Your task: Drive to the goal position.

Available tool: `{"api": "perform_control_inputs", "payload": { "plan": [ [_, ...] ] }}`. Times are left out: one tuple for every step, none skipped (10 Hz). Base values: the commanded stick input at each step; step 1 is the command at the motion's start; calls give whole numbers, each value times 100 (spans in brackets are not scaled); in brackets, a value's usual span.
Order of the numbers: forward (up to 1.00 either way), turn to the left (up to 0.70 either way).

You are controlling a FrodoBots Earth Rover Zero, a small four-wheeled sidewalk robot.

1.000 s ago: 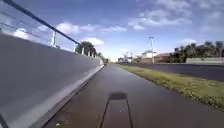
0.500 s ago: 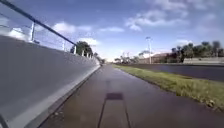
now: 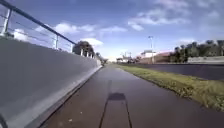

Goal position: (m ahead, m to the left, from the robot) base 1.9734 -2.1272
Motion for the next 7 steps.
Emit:
{"api": "perform_control_inputs", "payload": {
  "plan": [
    [100, 0],
    [100, 0],
    [100, 0],
    [100, 0],
    [100, 0],
    [100, 0],
    [100, 0]
  ]
}}
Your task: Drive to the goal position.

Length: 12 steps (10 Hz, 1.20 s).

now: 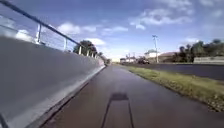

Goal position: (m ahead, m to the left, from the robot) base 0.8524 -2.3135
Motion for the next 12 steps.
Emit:
{"api": "perform_control_inputs", "payload": {
  "plan": [
    [100, 0],
    [100, 0],
    [100, 0],
    [100, -1],
    [100, -5],
    [100, -24],
    [100, -40],
    [100, -40],
    [100, -39],
    [100, -18],
    [100, 0],
    [100, 0]
  ]
}}
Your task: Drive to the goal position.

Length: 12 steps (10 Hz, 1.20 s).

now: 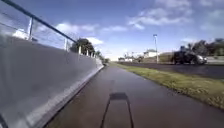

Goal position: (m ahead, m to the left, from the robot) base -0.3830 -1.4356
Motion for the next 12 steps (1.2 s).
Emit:
{"api": "perform_control_inputs", "payload": {
  "plan": [
    [100, 0],
    [100, 0],
    [100, 0],
    [100, 0],
    [100, 0],
    [100, 0],
    [100, 0],
    [100, 0],
    [100, 0],
    [100, 0],
    [100, 0],
    [100, 0]
  ]
}}
